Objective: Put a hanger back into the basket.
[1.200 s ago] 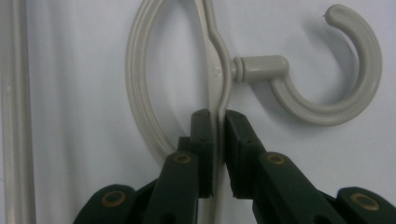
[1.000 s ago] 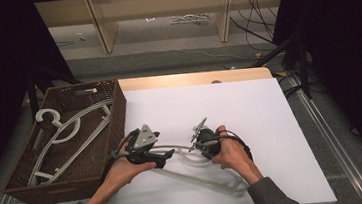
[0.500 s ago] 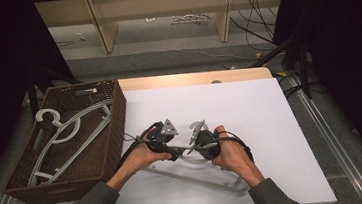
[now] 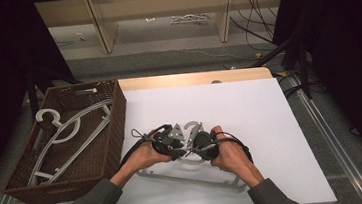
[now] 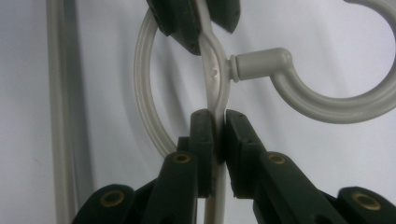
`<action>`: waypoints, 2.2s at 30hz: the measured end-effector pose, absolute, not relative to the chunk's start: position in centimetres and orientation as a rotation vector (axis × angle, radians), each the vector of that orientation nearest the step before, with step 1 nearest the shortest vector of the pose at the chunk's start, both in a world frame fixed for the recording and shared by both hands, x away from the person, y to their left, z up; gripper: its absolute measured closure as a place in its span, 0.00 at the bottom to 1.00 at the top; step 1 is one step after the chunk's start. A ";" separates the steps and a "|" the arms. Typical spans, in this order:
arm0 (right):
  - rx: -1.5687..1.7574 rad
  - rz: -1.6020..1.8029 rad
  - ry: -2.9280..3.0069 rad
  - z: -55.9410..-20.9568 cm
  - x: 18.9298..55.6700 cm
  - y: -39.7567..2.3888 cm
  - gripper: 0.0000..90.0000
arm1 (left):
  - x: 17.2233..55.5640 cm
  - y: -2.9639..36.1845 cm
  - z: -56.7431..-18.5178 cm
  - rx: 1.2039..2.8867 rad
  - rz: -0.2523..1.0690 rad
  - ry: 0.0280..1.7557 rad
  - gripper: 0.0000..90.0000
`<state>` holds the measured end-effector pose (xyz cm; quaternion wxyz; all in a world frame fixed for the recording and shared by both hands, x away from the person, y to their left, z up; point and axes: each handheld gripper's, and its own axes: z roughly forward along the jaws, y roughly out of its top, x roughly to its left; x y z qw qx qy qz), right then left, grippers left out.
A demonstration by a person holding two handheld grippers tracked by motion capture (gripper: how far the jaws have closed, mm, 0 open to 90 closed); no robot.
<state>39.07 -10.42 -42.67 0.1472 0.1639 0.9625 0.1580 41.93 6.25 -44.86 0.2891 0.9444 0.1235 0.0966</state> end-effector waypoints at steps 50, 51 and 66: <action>0.969 1.262 2.183 -40.5 34.8 -16.9 0.32 | 40.5 16.2 -33.3 2.097 0.505 0.602 0.91; 0.971 1.264 2.179 -40.7 34.8 -16.9 0.32 | 40.4 16.3 -33.1 2.087 0.511 0.606 0.91; 0.990 1.267 2.176 -41.6 34.0 -18.0 0.32 | 39.2 14.9 -31.2 2.068 0.492 0.557 0.91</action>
